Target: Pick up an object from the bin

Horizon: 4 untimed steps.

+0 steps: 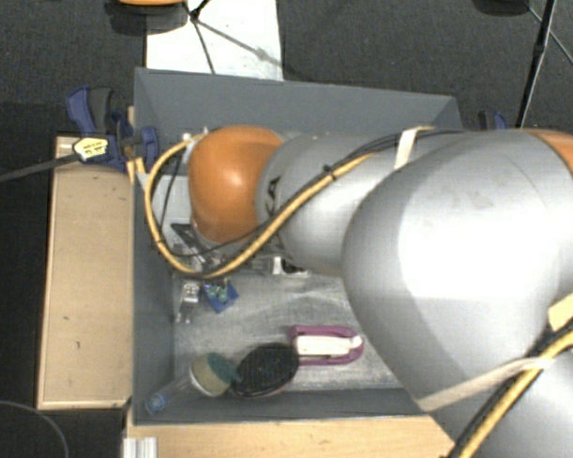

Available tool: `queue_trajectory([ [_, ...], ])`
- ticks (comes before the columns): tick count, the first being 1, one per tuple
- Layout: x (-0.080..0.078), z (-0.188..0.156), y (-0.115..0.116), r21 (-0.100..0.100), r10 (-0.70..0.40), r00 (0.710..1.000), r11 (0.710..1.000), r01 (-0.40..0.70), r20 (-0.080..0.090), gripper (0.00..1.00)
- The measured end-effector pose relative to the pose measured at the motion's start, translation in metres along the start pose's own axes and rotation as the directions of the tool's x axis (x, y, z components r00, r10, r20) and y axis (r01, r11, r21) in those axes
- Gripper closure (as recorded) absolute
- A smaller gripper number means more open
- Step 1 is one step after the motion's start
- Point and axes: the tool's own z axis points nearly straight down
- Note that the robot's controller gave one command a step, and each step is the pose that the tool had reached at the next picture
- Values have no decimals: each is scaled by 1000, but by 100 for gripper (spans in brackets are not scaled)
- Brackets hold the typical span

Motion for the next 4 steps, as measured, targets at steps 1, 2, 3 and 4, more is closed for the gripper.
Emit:
queue_trajectory([
  [1,-1,-1,0,1,2,1000,1000,-2,1,0],
  [2,-2,-2,0,0,6,1000,1000,-6,2,0],
  [3,8,-1,-43,1,239,971,971,-239,1,0],
  [4,6,-3,-41,-5,241,971,971,-241,7,100],
])
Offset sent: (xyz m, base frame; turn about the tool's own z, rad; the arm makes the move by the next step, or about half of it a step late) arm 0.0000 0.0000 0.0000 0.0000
